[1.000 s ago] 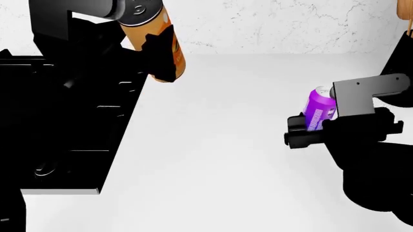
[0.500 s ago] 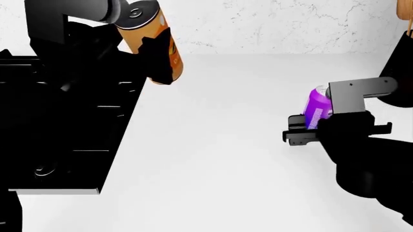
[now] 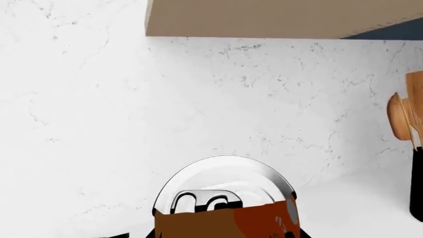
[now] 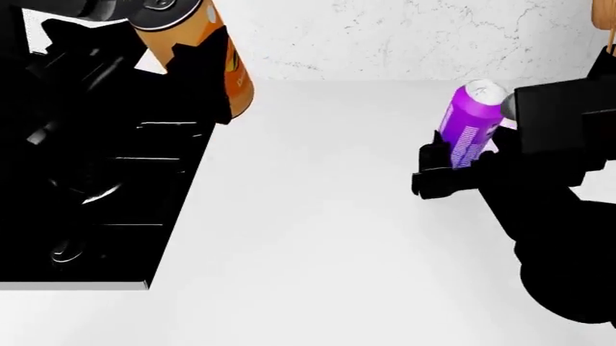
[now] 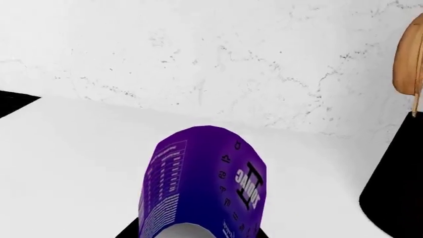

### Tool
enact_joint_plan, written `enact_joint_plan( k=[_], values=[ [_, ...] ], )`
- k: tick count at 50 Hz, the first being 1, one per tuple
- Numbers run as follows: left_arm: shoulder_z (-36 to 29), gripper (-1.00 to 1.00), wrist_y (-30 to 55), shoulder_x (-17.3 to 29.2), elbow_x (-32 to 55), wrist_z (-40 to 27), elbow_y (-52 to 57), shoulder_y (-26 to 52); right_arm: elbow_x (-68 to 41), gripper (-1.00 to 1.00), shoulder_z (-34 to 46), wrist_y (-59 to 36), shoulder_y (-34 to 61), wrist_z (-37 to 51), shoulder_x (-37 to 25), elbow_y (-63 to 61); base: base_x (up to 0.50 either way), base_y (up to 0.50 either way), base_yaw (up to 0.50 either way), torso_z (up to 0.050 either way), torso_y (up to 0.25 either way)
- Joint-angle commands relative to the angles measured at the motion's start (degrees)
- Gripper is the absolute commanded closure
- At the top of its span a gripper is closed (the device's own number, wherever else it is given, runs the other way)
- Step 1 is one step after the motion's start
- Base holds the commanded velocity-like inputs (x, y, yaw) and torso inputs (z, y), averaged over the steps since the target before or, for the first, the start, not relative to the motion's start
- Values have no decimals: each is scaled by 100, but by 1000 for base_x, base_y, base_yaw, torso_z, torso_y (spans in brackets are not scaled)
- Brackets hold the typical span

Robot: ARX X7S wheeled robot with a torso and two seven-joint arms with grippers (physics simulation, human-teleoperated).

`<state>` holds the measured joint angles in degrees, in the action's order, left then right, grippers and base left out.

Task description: Move the drinks to the dining counter.

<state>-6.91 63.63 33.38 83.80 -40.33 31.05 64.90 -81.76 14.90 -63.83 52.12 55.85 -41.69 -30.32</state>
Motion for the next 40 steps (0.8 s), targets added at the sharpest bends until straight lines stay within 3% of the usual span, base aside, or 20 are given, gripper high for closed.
enact_joint_plan(
  k=[1,4,5,12,40],
  values=[
    [507,100,78,668,1521,-1039,575,183,-1412,100,-142,-87,812,959,7,-1054,0,0,0,0,0],
    [613,100,52,936,1892,-1234,736,227,-1588,100,0,-151,1053,1208,48,-1014,0,0,0,0,0],
    [667,100,27,997,1963,-1262,779,192,-1344,100,-329,136,848,583,160,-1220,0,0,0,0,0],
    [552,100,40,1057,2135,-1413,856,357,-1015,100,95,-319,1223,887,139,-1301,0,0,0,0,0],
    [627,100,-90,1131,2173,-1394,1065,143,-1397,100,143,-135,1286,1114,141,-1178,-496,157,0,0,0]
  ],
)
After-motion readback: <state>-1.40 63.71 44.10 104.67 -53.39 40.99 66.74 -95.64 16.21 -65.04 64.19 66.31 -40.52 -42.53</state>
